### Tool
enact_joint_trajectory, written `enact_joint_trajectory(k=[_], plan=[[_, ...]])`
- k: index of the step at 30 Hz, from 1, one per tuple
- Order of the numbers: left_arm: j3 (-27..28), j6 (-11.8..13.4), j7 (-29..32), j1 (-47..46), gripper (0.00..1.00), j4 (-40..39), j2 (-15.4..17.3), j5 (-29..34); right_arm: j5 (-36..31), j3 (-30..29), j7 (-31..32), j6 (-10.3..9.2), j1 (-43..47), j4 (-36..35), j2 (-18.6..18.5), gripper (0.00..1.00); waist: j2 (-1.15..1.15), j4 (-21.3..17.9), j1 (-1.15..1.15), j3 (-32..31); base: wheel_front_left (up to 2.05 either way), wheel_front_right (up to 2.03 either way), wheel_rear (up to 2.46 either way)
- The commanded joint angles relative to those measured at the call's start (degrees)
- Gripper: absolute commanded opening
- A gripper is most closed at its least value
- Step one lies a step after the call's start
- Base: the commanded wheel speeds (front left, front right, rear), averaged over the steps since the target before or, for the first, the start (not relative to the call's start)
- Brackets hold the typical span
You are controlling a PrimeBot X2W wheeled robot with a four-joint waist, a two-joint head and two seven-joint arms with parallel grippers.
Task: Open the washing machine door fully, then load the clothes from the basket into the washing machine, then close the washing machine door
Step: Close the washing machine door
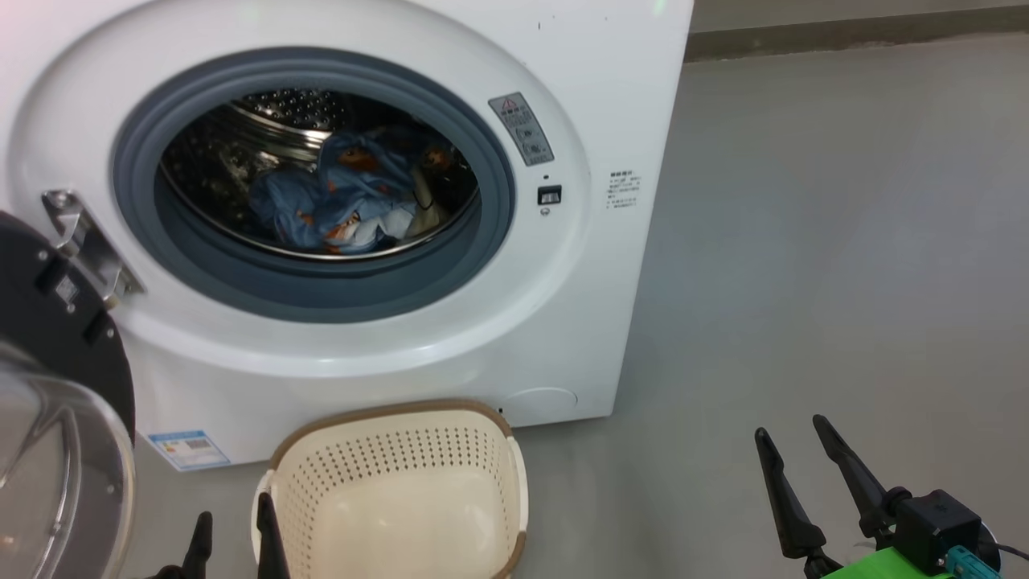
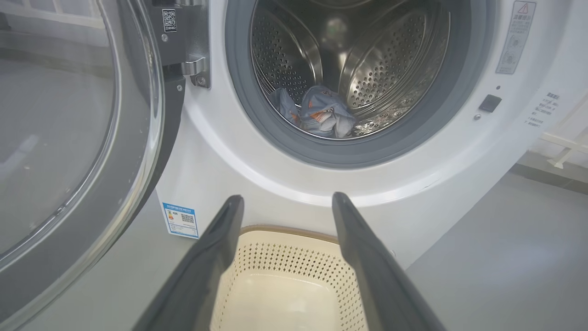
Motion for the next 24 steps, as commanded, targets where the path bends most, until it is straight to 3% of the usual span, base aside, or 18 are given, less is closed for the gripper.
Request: enact_joint_trajectory(k=[1, 12, 24], plan=[[2.04, 0.28, -0.37, -0.71, 1.0, -1.07, 0.1, 0.69, -0.39, 1.22, -0.28, 0.51, -1.2, -1.47, -0.25, 1.0, 0.0, -0.03, 0.0, 0.07, -1.89, 1.89, 0.0], [2.16, 0.1, -0.37, -0.82, 1.0, -1.32, 0.08, 1.03, -0.47, 1.11, -0.28, 0.51, -1.35, -1.43, -0.17, 1.0, 0.0, -0.17, 0.0, 0.38, -1.45, 1.45, 0.0], [2.28, -0.06, -0.37, -1.05, 1.0, -1.08, -0.06, 1.3, -0.46, 1.03, -0.28, 0.51, -1.5, -1.34, -0.17, 1.0, 0.0, -0.16, 0.0, 0.46, -0.2, 0.2, 0.0]])
